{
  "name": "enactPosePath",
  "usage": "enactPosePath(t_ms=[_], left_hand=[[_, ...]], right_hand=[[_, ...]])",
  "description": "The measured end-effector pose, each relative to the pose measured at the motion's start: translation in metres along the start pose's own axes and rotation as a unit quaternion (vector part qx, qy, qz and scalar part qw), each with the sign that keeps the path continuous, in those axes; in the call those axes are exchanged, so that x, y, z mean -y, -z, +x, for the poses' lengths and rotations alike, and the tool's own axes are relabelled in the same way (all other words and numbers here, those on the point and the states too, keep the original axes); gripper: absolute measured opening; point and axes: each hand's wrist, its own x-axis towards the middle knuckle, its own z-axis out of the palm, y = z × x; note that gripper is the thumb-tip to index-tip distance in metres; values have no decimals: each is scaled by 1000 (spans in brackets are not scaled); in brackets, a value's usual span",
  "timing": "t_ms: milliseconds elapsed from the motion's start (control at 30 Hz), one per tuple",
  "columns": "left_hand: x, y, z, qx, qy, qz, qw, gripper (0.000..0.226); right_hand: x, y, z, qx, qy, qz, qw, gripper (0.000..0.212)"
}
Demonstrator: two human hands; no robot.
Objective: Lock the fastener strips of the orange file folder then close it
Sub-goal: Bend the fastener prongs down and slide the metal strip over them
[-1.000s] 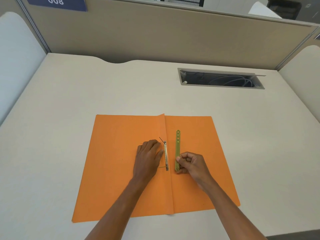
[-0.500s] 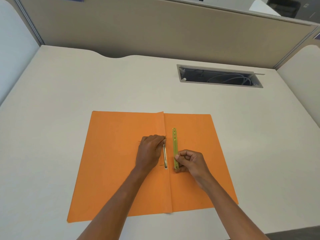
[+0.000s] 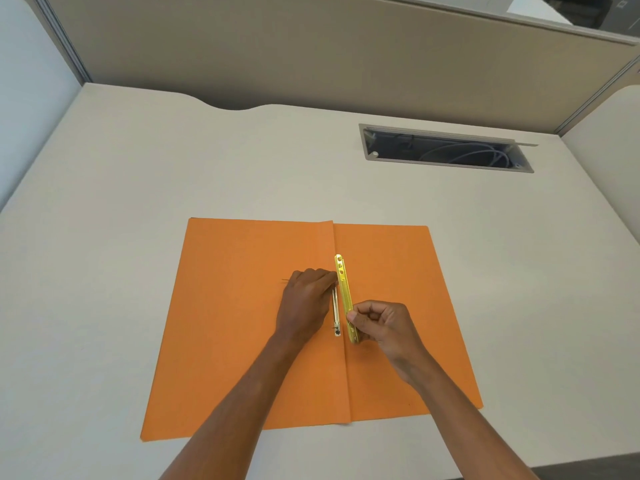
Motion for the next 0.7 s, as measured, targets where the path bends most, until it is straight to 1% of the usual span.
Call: enactPosePath(t_ms=[233, 533, 700], left_hand=[[-1, 1, 0, -7, 5, -18, 1000, 34], [2, -1, -1, 3, 10, -19, 1000, 32], [2, -2, -1, 6, 17, -4, 1000, 19]], right_hand=[[-3, 0, -2, 1, -10, -2, 1000, 10], [-2, -1, -2, 1, -21, 2, 1000, 10], [-7, -3, 3, -3, -46, -13, 999, 9]])
